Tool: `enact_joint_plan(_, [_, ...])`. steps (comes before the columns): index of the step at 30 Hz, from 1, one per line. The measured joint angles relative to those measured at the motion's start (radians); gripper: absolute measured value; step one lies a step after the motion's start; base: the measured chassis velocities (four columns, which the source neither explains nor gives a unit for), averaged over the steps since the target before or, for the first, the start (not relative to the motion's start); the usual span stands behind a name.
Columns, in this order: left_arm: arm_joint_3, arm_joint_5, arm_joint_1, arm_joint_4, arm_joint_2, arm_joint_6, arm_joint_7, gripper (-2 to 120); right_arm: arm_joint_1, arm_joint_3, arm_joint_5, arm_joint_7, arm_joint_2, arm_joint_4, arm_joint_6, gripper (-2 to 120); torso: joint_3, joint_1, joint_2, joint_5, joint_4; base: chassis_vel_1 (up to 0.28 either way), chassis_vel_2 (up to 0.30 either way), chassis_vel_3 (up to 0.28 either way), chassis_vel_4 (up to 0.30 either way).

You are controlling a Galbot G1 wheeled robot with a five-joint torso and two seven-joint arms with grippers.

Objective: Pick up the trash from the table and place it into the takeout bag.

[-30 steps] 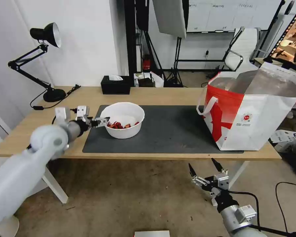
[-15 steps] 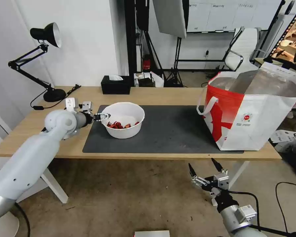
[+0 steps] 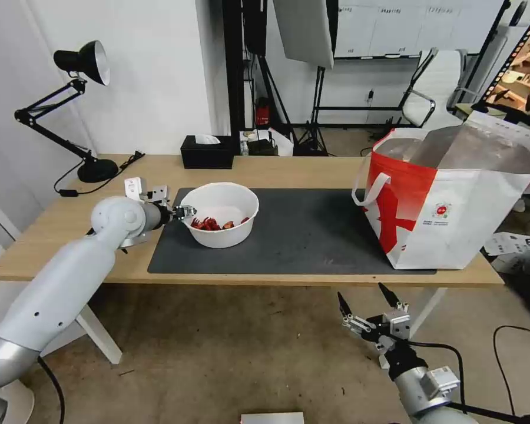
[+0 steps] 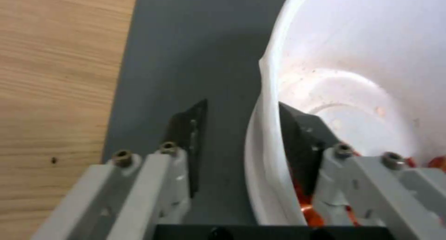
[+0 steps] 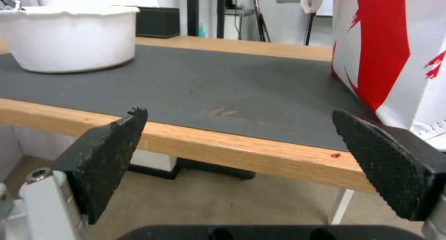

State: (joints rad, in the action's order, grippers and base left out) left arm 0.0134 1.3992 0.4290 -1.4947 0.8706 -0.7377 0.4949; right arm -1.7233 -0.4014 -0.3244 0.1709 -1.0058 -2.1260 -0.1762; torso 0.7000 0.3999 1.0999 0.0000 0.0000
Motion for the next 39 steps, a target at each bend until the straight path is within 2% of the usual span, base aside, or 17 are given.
enact_joint_plan(1, [0.0, 0.0, 0.0, 0.0, 0.0, 0.0, 0.0, 38, 0.0, 0.0, 0.0, 0.0, 0.0, 0.0, 0.0, 100, 0.0, 0.0, 0.0, 0.0, 0.0, 0.0, 0.0, 0.0, 0.0])
enact_joint_plan(4, [0.0, 0.019, 0.0, -0.01, 0.013, 0.001, 0.029, 21, 0.0, 0.0, 0.0, 0.0, 0.0, 0.0, 0.0, 100, 0.0, 0.0, 0.0, 0.0001, 0.0, 0.0, 0.0, 0.0, 0.0])
enact_joint_plan(7, [0.0, 0.023, 0.0, -0.012, 0.019, 0.001, 0.038, 15, 0.0, 0.0, 0.0, 0.0, 0.0, 0.0, 0.0, 100, 0.0, 0.0, 0.0, 0.0002, 0.0, 0.0, 0.0, 0.0, 0.0])
enact_joint_plan(8, [-0.002, 0.026, 0.0, -0.012, 0.025, 0.001, 0.046, 7, 0.0, 0.0, 0.0, 0.0, 0.0, 0.0, 0.0, 100, 0.0, 0.0, 0.0, 0.0002, 0.0001, 0.0, 0.0, 0.0, 0.0])
enact_joint_plan(11, [-0.006, 0.029, 0.004, -0.013, 0.037, 0.003, 0.061, 0, 0.0, 0.0, 0.0, 0.0, 0.0, 0.0, 0.0, 100, 0.0, 0.0, 0.0, 0.0002, 0.0, 0.0, 0.0, 0.0, 0.0])
enact_joint_plan(14, [-0.009, 0.027, 0.012, -0.021, 0.042, 0.009, 0.066, 0, 0.0, 0.0, 0.0, 0.0, 0.0, 0.0, 0.0, 100, 0.0, 0.0, 0.0, 0.0002, 0.0001, 0.0, 0.0, 0.0, 0.0])
enact_joint_plan(16, [-0.01, -0.005, 0.019, -0.03, 0.042, 0.027, 0.043, 0, 0.0, 0.0, 0.0, 0.0, 0.0, 0.0, 0.0, 100, 0.0, 0.0, 0.0, 0.0001, 0.0, 0.0, 0.0, 0.0, 0.0])
enact_joint_plan(18, [-0.009, -0.119, 0.041, -0.057, 0.041, 0.102, -0.024, 0, 0.0, 0.0, 0.0, 0.0, 0.0, 0.0, 0.0, 100, 0.0, 0.0, 0.0, -0.0003, -0.0001, 0.0, 0.0, 0.0, 0.0])
enact_joint_plan(19, [-0.009, -0.119, 0.041, -0.057, 0.041, 0.102, -0.024, 0, 0.0, 0.0, 0.0, 0.0, 0.0, 0.0, 0.0, 100, 0.0, 0.0, 0.0, -0.0003, -0.0001, 0.0, 0.0, 0.0, 0.0])
enact_joint_plan(22, [-0.021, -0.215, 0.074, -0.111, 0.042, 0.184, -0.065, 0, 0.0, 0.0, 0.0, 0.0, 0.0, 0.0, 0.0, 100, 0.0, 0.0, 0.0, 0.0, -0.0001, 0.0, 0.0, 0.0, 0.0])
enact_joint_plan(23, [-0.021, -0.215, 0.074, -0.111, 0.042, 0.184, -0.065, 0, 0.0, 0.0, 0.0, 0.0, 0.0, 0.0, 0.0, 100, 0.0, 0.0, 0.0, 0.0, -0.0001, 0.0, 0.0, 0.0, 0.0])
enact_joint_plan(26, [-0.023, -0.269, 0.091, -0.172, 0.043, 0.248, -0.077, 0, 0.0, 0.0, 0.0, 0.0, 0.0, 0.0, 0.0, 100, 0.0, 0.0, 0.0, 0.0, 0.0, 0.0, 0.0, 0.0, 0.0])
enact_joint_plan(33, [0.005, -0.242, 0.026, -0.206, 0.064, 0.238, -0.056, 0, 0.0, 0.0, 0.0, 0.0, 0.0, 0.0, 0.0, 100, 0.0, 0.0, 0.0, 0.0002, 0.0001, 0.0, 0.0, 0.0, 0.0])
enact_joint_plan(37, [0.044, -0.206, -0.048, -0.192, 0.095, 0.223, -0.04, 0, 0.0, 0.0, 0.0, 0.0, 0.0, 0.0, 0.0, 100, 0.0, 0.0, 0.0, 0.0003, -0.0001, 0.0, 0.0, 0.0, 0.0])
enact_joint_plan(39, [0.097, -0.183, -0.132, -0.154, 0.143, 0.211, -0.026, 0, 0.0, 0.0, 0.0, 0.0, 0.0, 0.0, 0.0, 100, 0.0, 0.0, 0.0, 0.0001, 0.0002, 0.0, 0.0, 0.0, 0.0])
